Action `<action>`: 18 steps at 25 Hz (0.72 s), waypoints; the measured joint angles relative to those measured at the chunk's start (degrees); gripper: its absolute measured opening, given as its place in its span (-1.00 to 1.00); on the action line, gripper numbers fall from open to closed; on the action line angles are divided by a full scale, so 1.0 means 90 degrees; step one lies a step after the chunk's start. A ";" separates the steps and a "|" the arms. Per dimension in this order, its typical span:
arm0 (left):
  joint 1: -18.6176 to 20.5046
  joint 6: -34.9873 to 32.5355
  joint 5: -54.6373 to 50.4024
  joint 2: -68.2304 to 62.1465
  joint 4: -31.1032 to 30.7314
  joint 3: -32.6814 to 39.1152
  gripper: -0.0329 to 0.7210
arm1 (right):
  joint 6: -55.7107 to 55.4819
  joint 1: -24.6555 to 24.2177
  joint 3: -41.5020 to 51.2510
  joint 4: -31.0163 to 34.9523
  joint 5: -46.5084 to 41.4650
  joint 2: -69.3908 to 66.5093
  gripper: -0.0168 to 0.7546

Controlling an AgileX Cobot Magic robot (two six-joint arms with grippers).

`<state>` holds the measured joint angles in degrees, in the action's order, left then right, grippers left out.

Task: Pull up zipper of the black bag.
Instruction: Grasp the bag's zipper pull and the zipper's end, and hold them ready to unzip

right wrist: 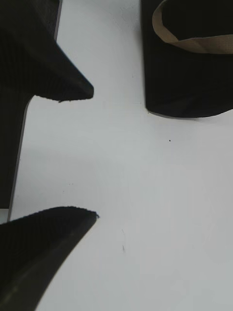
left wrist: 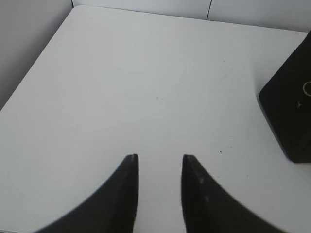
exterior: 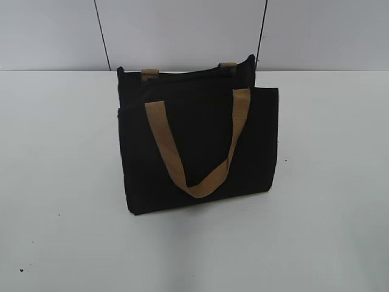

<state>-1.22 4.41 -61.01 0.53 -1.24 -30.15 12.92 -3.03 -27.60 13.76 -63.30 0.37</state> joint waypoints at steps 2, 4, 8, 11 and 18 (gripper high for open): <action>0.0000 0.0000 0.0000 0.0000 0.0000 0.0000 -0.28 | -0.0007 0.0000 0.0000 0.0000 0.0000 0.0000 0.40; 0.0000 0.0000 0.0000 0.0000 0.0000 0.0000 -0.28 | -0.0007 0.0000 0.0000 0.0000 0.0000 0.0000 0.40; 0.0000 0.0000 0.0000 0.0000 0.0000 0.0000 -0.28 | -0.0007 0.0000 0.0000 0.0000 0.0000 0.0000 0.40; 0.0000 0.0000 0.0000 0.0000 0.0000 0.0000 -0.28 | -0.0007 0.0000 0.0000 0.0000 0.0000 0.0000 0.40; 0.0000 -0.0178 0.0746 -0.0771 0.0087 -0.0210 -0.26 | -0.0007 0.0000 0.0000 0.0000 0.0000 0.0000 0.40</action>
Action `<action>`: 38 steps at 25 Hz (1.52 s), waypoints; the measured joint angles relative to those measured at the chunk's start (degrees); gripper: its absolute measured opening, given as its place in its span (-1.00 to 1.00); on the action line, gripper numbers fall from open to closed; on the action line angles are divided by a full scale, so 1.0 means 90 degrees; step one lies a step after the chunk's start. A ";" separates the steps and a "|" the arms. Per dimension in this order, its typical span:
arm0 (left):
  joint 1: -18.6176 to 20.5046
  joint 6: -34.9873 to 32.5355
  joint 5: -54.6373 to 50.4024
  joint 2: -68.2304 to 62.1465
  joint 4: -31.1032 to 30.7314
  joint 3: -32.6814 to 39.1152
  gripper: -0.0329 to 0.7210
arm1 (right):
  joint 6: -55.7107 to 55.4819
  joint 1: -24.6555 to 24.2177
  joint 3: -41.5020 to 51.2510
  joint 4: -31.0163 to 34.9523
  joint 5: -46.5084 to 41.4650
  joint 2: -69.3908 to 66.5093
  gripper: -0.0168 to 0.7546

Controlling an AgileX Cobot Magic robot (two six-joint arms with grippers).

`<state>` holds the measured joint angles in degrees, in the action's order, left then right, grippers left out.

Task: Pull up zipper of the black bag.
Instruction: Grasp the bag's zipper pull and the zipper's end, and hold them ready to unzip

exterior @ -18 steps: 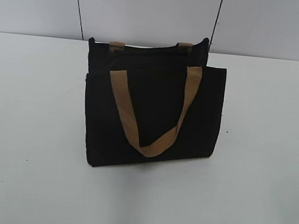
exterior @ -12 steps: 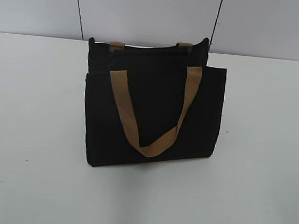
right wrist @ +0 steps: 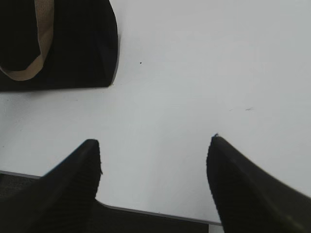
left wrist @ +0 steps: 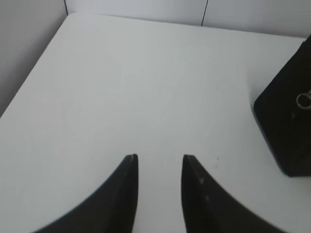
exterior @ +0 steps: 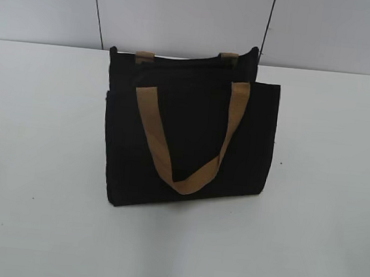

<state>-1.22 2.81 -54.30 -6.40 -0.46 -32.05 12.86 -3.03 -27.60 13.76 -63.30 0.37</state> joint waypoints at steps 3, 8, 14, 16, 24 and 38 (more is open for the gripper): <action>0.0000 -0.0099 0.0978 -0.0600 0.0145 -0.0045 -0.25 | 0.0000 0.0000 0.0000 0.0000 0.0005 0.0000 0.40; 0.0000 -0.0420 0.3116 -0.1750 0.0500 0.0245 -0.25 | 0.0000 0.0000 0.0000 0.0000 0.0005 0.0000 0.40; -0.0239 -0.0824 0.5770 -0.3172 0.1315 0.1235 -0.25 | 0.0000 0.0000 0.0000 0.0000 0.0005 0.0000 0.40; -0.0520 -0.0830 0.6564 -0.3660 0.1433 0.1546 -0.25 | 0.0000 0.0000 0.0000 0.0000 0.0005 0.0000 0.40; -0.1953 -0.0843 0.9223 -0.6279 0.1303 0.1910 -0.16 | 0.0000 0.0000 0.0000 0.0005 0.0005 0.0000 0.40; -0.2201 -0.0150 1.2992 -1.0740 -0.1345 0.1599 0.00 | 0.0000 0.0000 0.0000 0.0005 0.0005 0.0000 0.40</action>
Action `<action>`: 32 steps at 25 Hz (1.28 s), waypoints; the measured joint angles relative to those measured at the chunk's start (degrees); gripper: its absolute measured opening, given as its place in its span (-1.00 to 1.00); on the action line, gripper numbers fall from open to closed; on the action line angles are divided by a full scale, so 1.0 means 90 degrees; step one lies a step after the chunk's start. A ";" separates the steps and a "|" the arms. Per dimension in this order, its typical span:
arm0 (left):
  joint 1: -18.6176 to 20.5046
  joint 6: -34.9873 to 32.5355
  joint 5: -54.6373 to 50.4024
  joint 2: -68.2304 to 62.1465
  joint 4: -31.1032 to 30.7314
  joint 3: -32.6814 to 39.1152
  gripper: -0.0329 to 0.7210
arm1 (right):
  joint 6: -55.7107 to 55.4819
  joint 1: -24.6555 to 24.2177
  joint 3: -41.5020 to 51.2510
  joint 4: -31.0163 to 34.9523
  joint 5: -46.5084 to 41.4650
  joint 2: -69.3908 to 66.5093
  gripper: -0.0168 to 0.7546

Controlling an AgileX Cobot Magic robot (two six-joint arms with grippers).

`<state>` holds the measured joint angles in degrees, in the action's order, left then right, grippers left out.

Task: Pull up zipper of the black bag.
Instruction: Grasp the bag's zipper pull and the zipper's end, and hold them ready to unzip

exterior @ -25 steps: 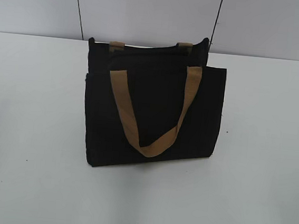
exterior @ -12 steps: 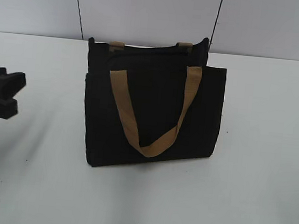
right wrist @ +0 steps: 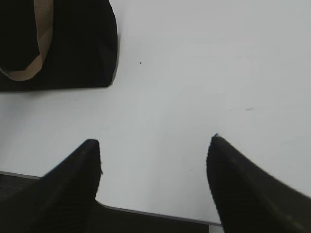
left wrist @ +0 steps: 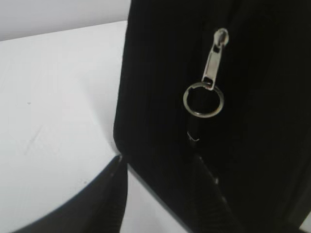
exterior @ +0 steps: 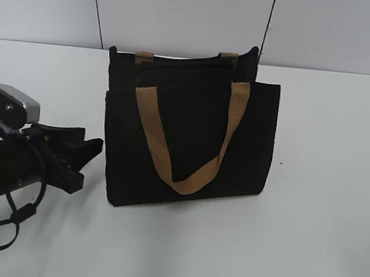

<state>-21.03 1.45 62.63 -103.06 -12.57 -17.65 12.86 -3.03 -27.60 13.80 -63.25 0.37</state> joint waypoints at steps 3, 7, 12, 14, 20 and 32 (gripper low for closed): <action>0.0000 0.0007 0.0407 -0.0515 -0.0442 -0.0249 0.00 | 0.0000 0.0000 0.0000 0.0000 0.0000 0.0000 0.40; 0.0000 0.0020 0.0548 -0.0978 -0.0981 -0.0585 0.00 | 0.0000 0.0000 0.0000 0.0000 0.0000 0.0000 0.40; 0.0000 0.0020 0.0569 -0.1256 -0.1055 -0.0978 0.00 | 0.0000 0.0000 0.0000 0.0000 0.0000 0.0000 0.40; 0.0000 0.0026 0.0569 -0.1277 -0.1060 -0.1102 0.00 | 0.0000 0.0000 0.0000 0.0000 0.0000 0.0000 0.40; 0.0000 0.0084 0.0608 -0.1537 -0.1193 -0.1292 0.00 | 0.0000 0.0000 0.0000 0.0000 0.0000 0.0000 0.40; 0.0000 0.0642 0.0687 -0.1477 -0.1247 -0.1287 -0.84 | 0.0000 0.0000 0.0000 0.0000 0.0000 0.0000 0.40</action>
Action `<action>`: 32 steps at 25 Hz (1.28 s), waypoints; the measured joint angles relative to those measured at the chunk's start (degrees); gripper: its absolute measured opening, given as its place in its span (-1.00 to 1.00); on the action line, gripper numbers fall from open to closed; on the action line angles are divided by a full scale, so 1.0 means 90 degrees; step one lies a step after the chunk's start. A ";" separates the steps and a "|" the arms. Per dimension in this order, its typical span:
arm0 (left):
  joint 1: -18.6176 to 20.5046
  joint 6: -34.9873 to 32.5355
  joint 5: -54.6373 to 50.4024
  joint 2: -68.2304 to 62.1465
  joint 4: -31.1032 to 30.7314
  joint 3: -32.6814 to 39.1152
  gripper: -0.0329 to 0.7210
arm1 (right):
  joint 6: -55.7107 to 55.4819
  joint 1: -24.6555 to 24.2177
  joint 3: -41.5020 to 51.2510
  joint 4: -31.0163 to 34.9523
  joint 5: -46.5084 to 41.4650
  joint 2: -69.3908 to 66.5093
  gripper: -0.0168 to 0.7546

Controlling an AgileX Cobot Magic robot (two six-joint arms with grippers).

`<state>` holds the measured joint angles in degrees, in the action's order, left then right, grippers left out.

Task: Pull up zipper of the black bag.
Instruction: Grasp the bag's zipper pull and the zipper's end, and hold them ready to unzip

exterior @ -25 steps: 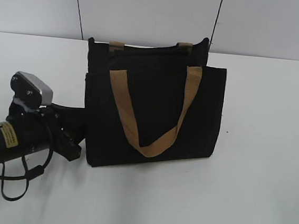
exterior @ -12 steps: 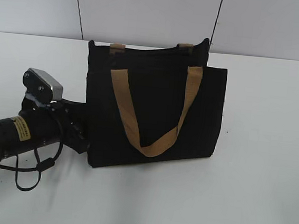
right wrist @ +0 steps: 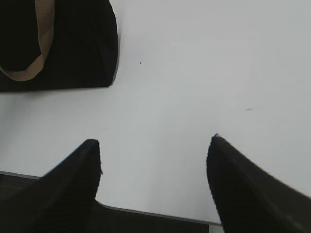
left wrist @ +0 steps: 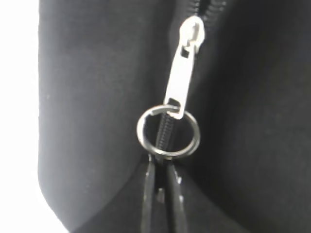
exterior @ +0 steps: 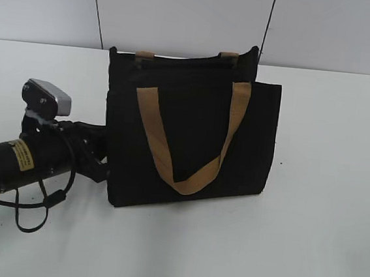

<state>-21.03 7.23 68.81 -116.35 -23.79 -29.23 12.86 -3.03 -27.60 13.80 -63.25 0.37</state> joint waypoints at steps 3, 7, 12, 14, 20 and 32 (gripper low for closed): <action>0.0000 0.0026 -0.0006 0.0360 0.0130 0.0184 -0.84 | 0.0000 0.0000 0.0000 0.0000 0.0000 0.0000 0.40; 0.0000 0.0052 -0.0365 0.1477 0.0613 0.0818 -0.84 | 0.0000 0.0000 0.0000 0.0000 0.0000 0.0000 0.40; 0.0000 0.0052 -0.1130 0.3245 0.0871 0.1237 -0.84 | 0.0000 0.0000 0.0000 0.0000 0.0000 0.0000 0.40; 0.0000 0.0052 -0.1448 0.3874 0.1029 0.1237 -0.84 | 0.0000 0.0000 0.0000 0.0000 0.0000 0.0000 0.40; 0.0000 0.0052 -0.2240 0.4637 0.0925 0.0950 -0.84 | 0.0000 0.0000 0.0000 0.0000 0.0000 0.0000 0.40; 0.0000 0.0052 -0.2397 0.4624 0.0470 0.0529 -0.84 | 0.0352 0.0000 -0.0008 0.0575 0.0026 -0.0180 0.40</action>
<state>-21.03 7.70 47.24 -74.74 -19.56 -24.47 16.04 -3.03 -27.67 18.97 -63.01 -1.24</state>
